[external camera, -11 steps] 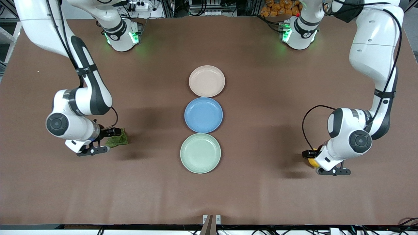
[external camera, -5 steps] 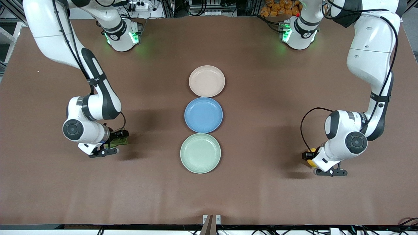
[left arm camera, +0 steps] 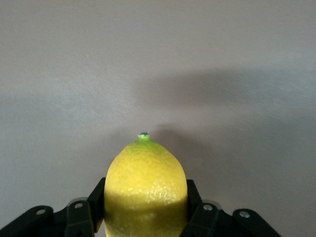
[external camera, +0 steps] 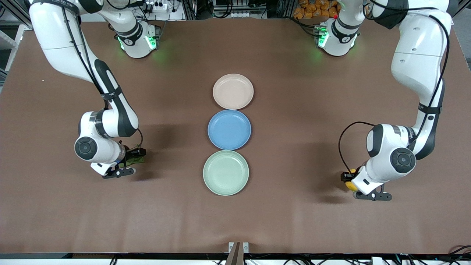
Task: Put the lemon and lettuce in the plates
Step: 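Close the right gripper on lettuce while the left gripper grasps the lemon, then carry lettuce to the green plate while the left gripper carries lemon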
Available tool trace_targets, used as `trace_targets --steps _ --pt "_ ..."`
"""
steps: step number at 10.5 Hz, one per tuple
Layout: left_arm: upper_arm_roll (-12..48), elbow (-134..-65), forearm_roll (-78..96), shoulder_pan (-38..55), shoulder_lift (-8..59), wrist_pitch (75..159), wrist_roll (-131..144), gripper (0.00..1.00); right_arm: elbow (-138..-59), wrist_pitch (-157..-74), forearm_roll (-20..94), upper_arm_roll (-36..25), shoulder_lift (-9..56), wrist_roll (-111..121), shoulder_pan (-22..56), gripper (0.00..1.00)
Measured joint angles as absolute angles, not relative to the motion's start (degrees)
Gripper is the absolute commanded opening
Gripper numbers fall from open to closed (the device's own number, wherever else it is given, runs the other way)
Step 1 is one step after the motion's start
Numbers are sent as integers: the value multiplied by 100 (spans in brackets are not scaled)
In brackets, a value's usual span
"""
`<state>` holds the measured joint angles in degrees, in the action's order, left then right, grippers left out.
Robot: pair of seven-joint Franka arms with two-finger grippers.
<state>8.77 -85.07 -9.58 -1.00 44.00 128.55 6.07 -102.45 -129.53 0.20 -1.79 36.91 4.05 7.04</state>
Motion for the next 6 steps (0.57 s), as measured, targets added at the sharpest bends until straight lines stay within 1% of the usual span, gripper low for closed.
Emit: trace_targets --steps 2,3,4,6 --pt "1192 -8488 -951 -29 4051 11801 1061 0 -10245 -12907 20 -177 3691 411 705 16" --pt "1381 -8487 -942 -1 3843 11289 1367 0 -10245 -12885 20 -174 3692 414 714 9" --pt "1582 -8487 -885 16 3646 10830 1678 0 -10243 -12877 20 -173 3692 416 718 0" --pt "1912 -8526 -366 30 3388 10098 2281 0 -10189 -12730 20 -161 3690 421 724 0"
